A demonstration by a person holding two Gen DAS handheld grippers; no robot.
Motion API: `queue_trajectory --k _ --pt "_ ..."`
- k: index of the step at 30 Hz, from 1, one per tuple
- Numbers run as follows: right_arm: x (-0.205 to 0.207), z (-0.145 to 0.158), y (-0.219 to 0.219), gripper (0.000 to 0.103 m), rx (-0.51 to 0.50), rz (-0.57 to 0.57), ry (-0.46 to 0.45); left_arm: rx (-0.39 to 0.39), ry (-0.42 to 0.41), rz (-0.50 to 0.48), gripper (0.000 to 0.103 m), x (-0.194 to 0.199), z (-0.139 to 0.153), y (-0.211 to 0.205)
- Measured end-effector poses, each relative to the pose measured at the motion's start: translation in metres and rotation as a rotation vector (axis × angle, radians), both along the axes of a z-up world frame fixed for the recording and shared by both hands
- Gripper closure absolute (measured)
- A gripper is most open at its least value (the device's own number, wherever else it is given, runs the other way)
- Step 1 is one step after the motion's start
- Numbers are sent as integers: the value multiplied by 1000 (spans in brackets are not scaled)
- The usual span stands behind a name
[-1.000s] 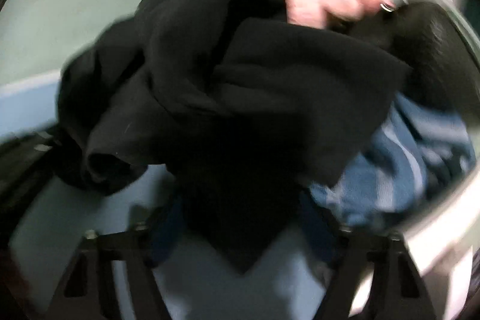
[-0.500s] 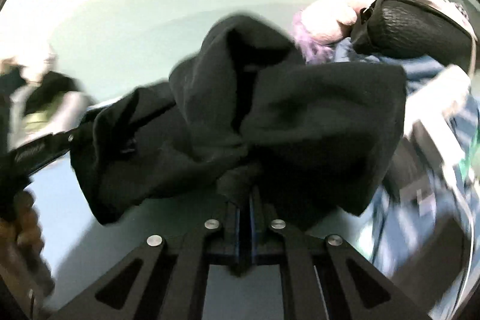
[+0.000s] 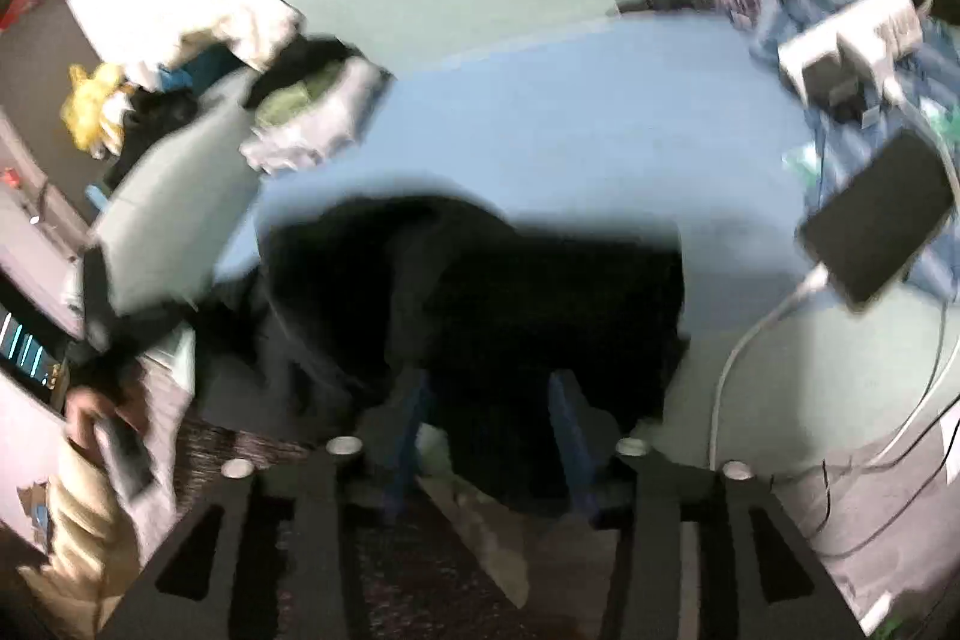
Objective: Fold clothes
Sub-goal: 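Lift the black T-shirt with both grippers and shake it open in the air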
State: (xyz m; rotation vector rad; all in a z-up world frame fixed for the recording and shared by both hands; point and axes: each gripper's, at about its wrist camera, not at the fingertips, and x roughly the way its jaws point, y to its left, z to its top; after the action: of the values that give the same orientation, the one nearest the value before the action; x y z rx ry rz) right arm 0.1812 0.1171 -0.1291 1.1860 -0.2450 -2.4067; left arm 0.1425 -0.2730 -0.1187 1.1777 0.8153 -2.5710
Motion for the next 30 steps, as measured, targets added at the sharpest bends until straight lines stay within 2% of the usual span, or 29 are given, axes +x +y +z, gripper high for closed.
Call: queue_trajectory --k 1,2,4,5,9,12,13,15,16,17,18,20,22,27,30 --pt "0 10 -4 31 9 20 32 5 8 6 94 3 -1 3" --pt "-1 19 -9 27 18 39 63 5 11 12 94 3 0 6" --pt "-4 35 -22 25 33 87 107 1 13 9 91 3 5 13" --pt "-8 34 -35 22 34 119 97 2 15 3 87 3 6 14" --pt "-19 9 -84 20 41 211 26 15 16 -19 69 2 4 22" --pt "-35 -18 -114 20 80 215 -21 44 13 -8 69 5 2 17" --pt "-38 -25 -121 23 101 214 -22 58 9 0 69 5 0 15" --pt "-44 -36 -136 46 139 216 -13 76 2 15 74 7 -2 12" --pt "-46 -37 -140 74 162 213 6 78 -2 23 83 8 -2 11" --pt "-48 -36 -142 94 190 200 24 76 21 24 99 8 7 8" --pt "-49 -32 -139 98 196 182 41 71 53 23 100 7 21 5" --pt "-51 -13 -124 100 156 132 84 63 116 20 100 4 47 -1" --pt "-49 22 -99 100 89 70 169 55 180 17 100 2 73 -7" --pt "-38 122 -44 101 32 -54 420 34 338 9 100 -3 140 -23" --pt "-39 166 -28 101 33 -115 546 21 433 5 100 -7 179 -32"
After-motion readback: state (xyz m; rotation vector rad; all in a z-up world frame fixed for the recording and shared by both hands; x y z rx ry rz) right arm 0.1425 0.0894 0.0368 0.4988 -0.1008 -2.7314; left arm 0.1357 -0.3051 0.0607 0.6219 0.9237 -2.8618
